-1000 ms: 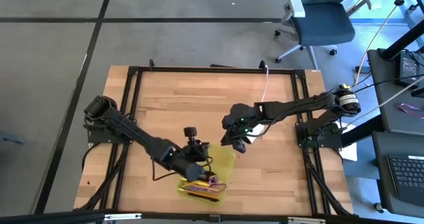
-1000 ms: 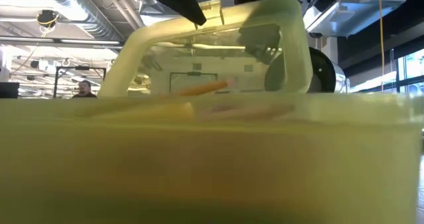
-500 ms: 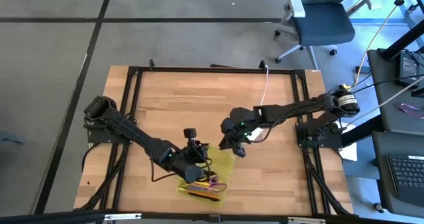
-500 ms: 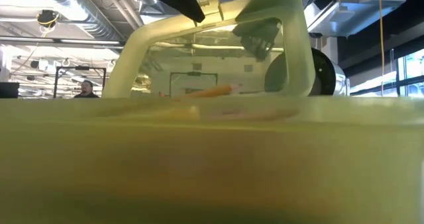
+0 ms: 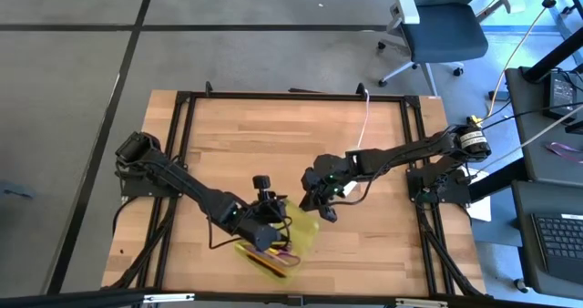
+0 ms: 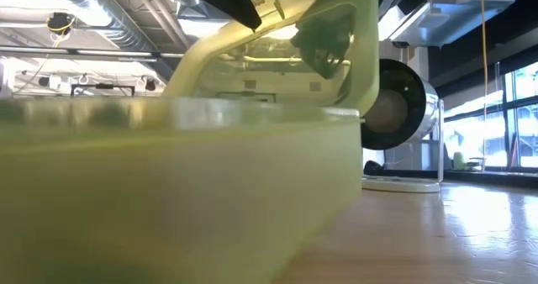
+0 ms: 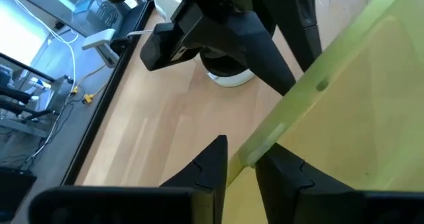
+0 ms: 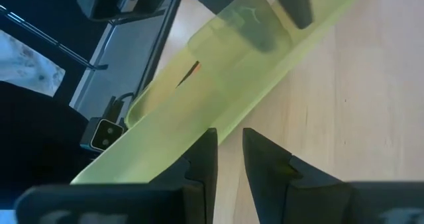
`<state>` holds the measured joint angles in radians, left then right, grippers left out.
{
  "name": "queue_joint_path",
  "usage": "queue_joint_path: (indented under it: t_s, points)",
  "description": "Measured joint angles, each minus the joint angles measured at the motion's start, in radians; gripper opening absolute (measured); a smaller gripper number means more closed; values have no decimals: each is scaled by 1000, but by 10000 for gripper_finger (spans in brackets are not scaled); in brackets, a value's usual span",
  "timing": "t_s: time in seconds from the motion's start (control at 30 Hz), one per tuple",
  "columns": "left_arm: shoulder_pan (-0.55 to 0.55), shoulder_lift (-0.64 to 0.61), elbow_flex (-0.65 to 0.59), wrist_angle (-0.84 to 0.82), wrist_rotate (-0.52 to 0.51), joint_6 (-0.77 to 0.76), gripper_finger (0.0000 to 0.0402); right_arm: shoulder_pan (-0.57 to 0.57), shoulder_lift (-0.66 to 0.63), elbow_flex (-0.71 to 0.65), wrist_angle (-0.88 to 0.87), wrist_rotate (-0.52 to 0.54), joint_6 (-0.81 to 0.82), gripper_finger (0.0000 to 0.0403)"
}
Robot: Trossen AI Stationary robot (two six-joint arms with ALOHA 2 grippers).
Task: Pick & place school supplies into a supply box
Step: Close the yellow supply box
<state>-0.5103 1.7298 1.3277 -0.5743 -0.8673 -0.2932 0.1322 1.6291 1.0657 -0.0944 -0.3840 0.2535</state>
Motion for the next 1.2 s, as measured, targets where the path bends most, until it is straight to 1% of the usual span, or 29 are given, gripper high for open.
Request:
queue_joint_path:
  t_s: [0.13,0.27,0.4,0.53,0.63,0.8,0.93,1.2]
  points:
    - [10,0,0,0,15,0,91,1,0,0,6,-2,0,77]
    - [16,0,0,-1,25,0,125,1,0,0,28,-3,-1,77]
    - [16,0,0,1,3,27,158,1,0,0,35,-3,-2,77]
    - [16,0,-1,26,-15,85,176,1,12,0,49,-4,-5,77]
    - [16,-1,-1,40,-26,122,182,3,35,0,83,-4,-22,77]
    - [15,-4,-1,40,-20,123,180,3,64,0,120,-3,-47,77]
    - [15,-28,-1,40,-2,123,176,4,67,0,136,-2,-76,77]
    - [5,-63,-1,12,2,121,180,4,67,0,180,-2,-76,77]
